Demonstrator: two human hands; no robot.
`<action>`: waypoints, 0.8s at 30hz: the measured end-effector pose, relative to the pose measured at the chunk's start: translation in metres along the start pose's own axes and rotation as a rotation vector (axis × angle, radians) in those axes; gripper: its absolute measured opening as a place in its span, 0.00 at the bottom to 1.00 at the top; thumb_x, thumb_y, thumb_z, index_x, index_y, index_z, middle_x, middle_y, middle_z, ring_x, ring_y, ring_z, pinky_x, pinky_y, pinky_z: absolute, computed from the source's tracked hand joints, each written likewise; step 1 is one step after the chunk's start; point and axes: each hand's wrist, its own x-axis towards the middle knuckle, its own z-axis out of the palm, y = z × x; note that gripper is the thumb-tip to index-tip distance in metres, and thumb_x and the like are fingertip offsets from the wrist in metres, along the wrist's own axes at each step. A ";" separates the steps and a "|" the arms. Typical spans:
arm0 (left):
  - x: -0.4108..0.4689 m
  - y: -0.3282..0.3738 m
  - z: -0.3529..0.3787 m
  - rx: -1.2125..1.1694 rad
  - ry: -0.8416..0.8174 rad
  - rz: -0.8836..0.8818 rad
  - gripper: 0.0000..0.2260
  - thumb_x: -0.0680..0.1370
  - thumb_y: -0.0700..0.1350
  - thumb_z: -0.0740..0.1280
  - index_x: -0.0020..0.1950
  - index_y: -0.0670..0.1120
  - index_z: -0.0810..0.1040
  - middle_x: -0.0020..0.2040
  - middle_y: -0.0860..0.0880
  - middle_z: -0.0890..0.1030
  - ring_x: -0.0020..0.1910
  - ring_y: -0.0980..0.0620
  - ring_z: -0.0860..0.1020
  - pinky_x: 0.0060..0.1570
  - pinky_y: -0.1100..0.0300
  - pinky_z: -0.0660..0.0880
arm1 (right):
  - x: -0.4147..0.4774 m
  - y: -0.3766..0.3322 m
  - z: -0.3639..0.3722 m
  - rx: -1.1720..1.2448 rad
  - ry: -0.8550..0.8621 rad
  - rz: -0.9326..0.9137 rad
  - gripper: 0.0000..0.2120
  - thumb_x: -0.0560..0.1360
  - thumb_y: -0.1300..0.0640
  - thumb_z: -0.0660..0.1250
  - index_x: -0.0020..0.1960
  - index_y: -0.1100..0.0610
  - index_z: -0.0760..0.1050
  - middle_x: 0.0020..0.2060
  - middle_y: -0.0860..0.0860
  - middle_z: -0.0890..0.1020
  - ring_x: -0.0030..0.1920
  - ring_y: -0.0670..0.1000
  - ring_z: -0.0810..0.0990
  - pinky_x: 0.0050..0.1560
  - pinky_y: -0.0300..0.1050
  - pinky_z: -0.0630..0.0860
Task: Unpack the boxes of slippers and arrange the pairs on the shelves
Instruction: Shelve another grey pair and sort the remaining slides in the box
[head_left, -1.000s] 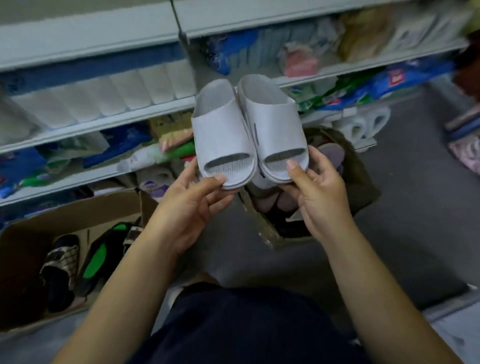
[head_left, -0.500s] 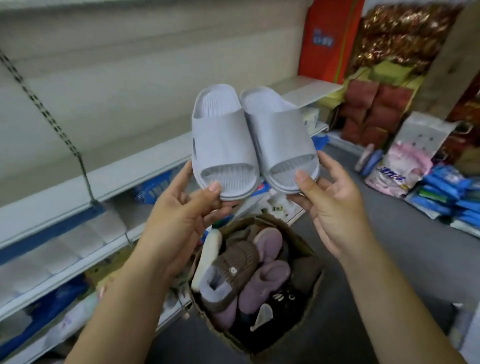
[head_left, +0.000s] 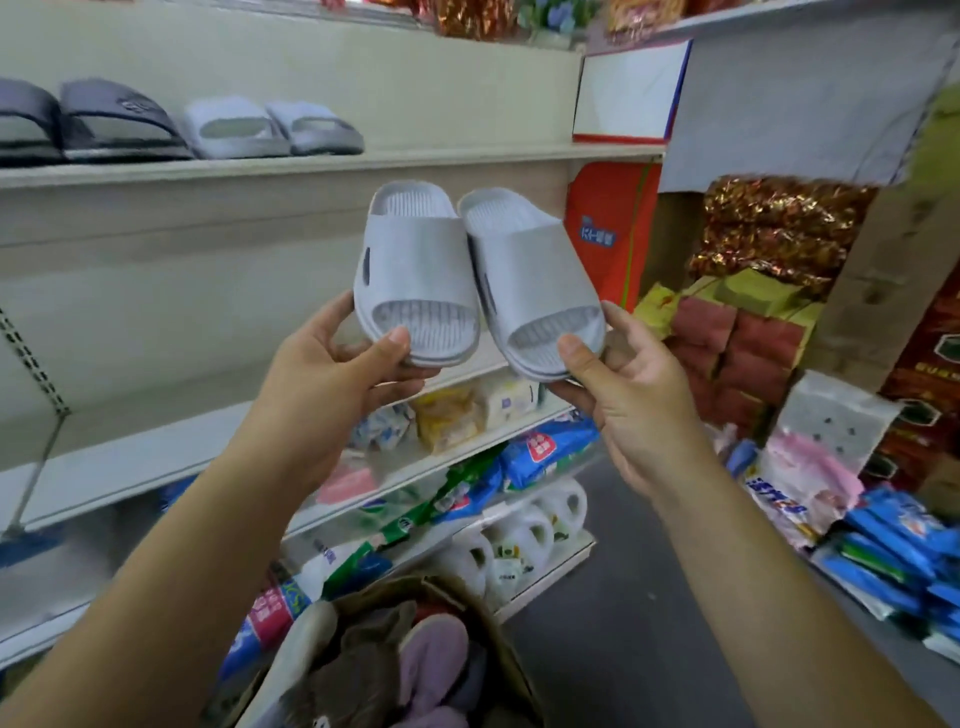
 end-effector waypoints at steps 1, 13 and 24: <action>0.008 0.002 0.011 0.010 0.016 0.000 0.23 0.80 0.38 0.68 0.75 0.45 0.68 0.46 0.39 0.86 0.47 0.44 0.86 0.44 0.60 0.82 | 0.013 -0.005 -0.008 -0.008 -0.015 0.001 0.31 0.72 0.59 0.73 0.73 0.56 0.65 0.50 0.49 0.87 0.53 0.50 0.86 0.48 0.43 0.82; 0.132 0.038 0.062 0.183 0.092 0.157 0.17 0.81 0.40 0.68 0.70 0.46 0.74 0.50 0.39 0.86 0.49 0.43 0.86 0.43 0.57 0.81 | 0.185 -0.032 -0.014 0.044 -0.165 -0.060 0.25 0.76 0.61 0.72 0.70 0.59 0.69 0.54 0.56 0.84 0.52 0.52 0.86 0.48 0.45 0.82; 0.273 0.027 0.048 0.323 0.369 0.196 0.08 0.79 0.51 0.71 0.50 0.47 0.77 0.45 0.44 0.83 0.39 0.52 0.83 0.44 0.59 0.80 | 0.340 -0.005 0.038 -0.133 -0.250 -0.006 0.09 0.74 0.62 0.75 0.51 0.64 0.79 0.52 0.61 0.84 0.51 0.55 0.85 0.51 0.45 0.83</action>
